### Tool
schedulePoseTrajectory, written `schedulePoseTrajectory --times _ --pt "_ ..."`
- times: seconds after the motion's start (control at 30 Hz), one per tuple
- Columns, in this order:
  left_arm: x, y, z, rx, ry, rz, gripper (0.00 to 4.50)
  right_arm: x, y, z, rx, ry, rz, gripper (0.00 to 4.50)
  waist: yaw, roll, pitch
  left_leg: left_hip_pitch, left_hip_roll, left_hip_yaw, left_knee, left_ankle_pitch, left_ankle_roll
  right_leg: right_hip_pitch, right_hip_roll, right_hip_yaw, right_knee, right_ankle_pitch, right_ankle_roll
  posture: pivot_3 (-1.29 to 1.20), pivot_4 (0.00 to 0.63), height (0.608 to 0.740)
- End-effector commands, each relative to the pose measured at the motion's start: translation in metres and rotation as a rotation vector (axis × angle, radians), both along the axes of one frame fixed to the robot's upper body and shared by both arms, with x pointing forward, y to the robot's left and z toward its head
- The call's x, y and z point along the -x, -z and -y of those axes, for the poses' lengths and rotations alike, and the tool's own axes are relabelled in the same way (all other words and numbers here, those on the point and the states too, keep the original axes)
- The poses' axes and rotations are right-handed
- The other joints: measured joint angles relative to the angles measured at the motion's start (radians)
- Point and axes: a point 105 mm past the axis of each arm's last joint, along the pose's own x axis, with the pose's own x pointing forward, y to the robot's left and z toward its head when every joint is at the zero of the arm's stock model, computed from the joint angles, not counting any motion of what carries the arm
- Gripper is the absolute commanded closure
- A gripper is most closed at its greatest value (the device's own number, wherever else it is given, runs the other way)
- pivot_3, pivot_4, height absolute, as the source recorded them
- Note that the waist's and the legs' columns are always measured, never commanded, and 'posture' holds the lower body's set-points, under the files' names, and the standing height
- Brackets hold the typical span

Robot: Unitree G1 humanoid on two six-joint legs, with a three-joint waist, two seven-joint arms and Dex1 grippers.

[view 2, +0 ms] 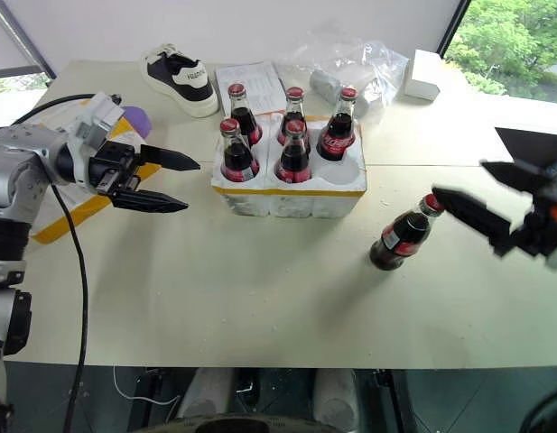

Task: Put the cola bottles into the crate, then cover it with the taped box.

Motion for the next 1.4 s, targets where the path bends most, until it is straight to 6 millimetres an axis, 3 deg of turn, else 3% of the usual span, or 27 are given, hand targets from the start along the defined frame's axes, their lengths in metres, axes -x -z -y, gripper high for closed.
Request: schedulePoseTrajectory --times 0.03,0.27,0.67,1.07,1.4 --pt "0.003 -0.011 0.001 0.000 0.024 0.048 0.00 0.017 0.004 -0.006 0.032 0.002 0.053 0.02 0.002 0.000 0.000 0.000 0.000 -0.001 0.000 0.000 0.000 0.000 0.000 0.000 0.000 0.000 0.000 0.00 0.150 0.740" --pt "0.004 -0.011 0.001 -0.009 0.024 0.048 0.00 0.025 0.035 -0.011 -0.026 0.005 -0.015 0.02 0.000 0.000 0.000 0.001 0.000 -0.002 0.000 0.000 0.001 0.002 0.000 0.000 0.000 0.000 0.000 0.00 0.150 0.740" --pt "0.010 -0.012 -0.003 -0.024 0.020 0.044 0.00 -0.001 0.072 -0.019 -0.157 0.002 -0.038 0.02 0.001 0.000 0.000 0.001 0.000 -0.002 0.000 0.000 0.001 0.002 0.000 0.000 0.000 0.000 0.000 0.00 0.150 0.740" --pt "0.014 -0.015 -0.008 -0.042 0.000 0.046 0.00 -0.028 0.096 -0.010 -0.208 0.041 -0.062 0.02 0.000 0.001 0.000 0.001 0.000 -0.002 0.000 0.000 0.000 0.002 0.000 0.000 0.000 0.000 0.000 0.00 0.150 0.740" --pt "0.016 -0.016 -0.005 -0.040 0.008 0.048 0.00 -0.054 0.101 -0.013 -0.235 0.016 -0.043 0.02 0.000 0.001 0.000 0.001 0.000 -0.002 0.000 0.001 -0.001 0.002 0.000 0.000 0.000 0.000 0.000 0.00 0.150 0.740"
